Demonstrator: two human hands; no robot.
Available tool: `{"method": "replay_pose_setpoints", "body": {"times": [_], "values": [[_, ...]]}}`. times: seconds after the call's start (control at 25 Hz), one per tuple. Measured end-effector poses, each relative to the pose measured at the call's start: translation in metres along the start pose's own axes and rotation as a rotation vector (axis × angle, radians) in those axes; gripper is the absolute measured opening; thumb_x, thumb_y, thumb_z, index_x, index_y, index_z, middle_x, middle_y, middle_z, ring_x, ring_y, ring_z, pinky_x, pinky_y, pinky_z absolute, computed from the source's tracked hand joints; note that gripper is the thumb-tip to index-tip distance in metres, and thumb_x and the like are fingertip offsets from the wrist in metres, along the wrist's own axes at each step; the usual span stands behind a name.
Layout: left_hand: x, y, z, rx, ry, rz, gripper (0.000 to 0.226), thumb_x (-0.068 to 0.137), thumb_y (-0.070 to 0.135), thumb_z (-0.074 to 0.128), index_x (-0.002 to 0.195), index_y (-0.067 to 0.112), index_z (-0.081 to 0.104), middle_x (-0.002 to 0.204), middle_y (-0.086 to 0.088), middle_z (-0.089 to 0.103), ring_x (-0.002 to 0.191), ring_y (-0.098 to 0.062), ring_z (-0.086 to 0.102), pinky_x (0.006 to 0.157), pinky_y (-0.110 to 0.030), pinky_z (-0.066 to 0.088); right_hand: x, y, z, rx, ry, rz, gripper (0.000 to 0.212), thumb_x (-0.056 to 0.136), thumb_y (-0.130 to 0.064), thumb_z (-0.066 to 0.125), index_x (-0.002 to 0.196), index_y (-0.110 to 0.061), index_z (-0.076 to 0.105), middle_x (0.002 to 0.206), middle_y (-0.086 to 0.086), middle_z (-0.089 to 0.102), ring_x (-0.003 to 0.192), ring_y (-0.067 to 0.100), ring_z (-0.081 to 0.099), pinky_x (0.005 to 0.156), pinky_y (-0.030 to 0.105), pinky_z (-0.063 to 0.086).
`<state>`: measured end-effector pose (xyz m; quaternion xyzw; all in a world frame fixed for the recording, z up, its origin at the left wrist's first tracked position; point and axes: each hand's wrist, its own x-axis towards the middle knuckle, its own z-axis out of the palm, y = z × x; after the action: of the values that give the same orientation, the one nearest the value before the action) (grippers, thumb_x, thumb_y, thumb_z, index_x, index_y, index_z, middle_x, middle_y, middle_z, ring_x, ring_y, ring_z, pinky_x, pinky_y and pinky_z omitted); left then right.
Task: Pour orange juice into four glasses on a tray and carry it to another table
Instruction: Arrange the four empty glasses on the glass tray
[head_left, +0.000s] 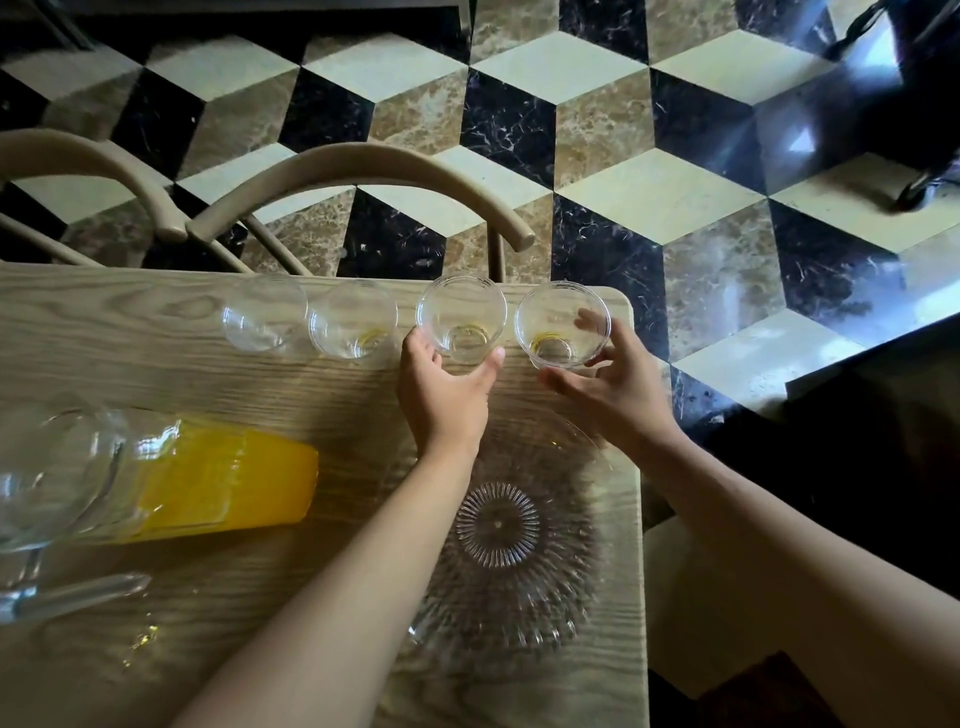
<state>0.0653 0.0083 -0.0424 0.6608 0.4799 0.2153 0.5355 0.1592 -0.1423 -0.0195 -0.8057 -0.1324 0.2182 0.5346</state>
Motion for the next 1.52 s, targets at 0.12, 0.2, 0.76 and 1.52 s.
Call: {"method": "replay_pose_setpoints", "body": {"times": [0.12, 0.2, 0.76, 1.52], "values": [[0.0, 0.002, 0.001, -0.011, 0.007, 0.029, 0.072, 0.076, 0.027, 0.093, 0.134, 0.017, 0.053, 0.151, -0.012, 0.056, 0.139, -0.017, 0.052, 0.093, -0.006, 0.035, 0.002, 0.002, 0.0, 0.015, 0.003, 0.0, 0.076, 0.072, -0.025, 0.092, 0.138, -0.021, 0.053, 0.112, 0.007, 0.07, 0.093, 0.027, 0.074, 0.082, 0.049, 0.061], [-0.001, 0.005, 0.0, -0.042, 0.018, 0.044, 0.067, 0.078, 0.022, 0.092, 0.133, 0.017, 0.054, 0.151, -0.011, 0.057, 0.14, -0.018, 0.053, 0.101, -0.01, 0.037, 0.001, 0.003, 0.001, 0.018, 0.011, -0.006, 0.075, 0.072, -0.025, 0.092, 0.137, -0.02, 0.055, 0.115, 0.007, 0.068, 0.093, 0.028, 0.073, 0.082, 0.05, 0.061], [-0.065, 0.005, -0.057, 0.037, -0.052, 0.193, 0.068, 0.072, 0.032, 0.094, 0.127, 0.01, 0.06, 0.128, 0.001, 0.067, 0.125, -0.014, 0.063, 0.102, -0.024, 0.05, -0.07, -0.001, 0.0, -0.073, 0.128, -0.167, 0.071, 0.07, -0.044, 0.088, 0.132, -0.024, 0.06, 0.125, -0.019, 0.061, 0.111, 0.016, 0.059, 0.096, 0.04, 0.05], [-0.103, -0.041, -0.094, -0.032, -0.19, 0.1, 0.071, 0.067, 0.022, 0.096, 0.129, 0.018, 0.06, 0.125, 0.007, 0.071, 0.123, -0.005, 0.066, 0.106, -0.031, 0.053, -0.131, 0.026, 0.006, -0.225, 0.103, -0.124, 0.076, 0.065, -0.029, 0.094, 0.134, -0.024, 0.063, 0.12, -0.016, 0.059, 0.117, 0.016, 0.045, 0.093, -0.001, 0.029]]}}
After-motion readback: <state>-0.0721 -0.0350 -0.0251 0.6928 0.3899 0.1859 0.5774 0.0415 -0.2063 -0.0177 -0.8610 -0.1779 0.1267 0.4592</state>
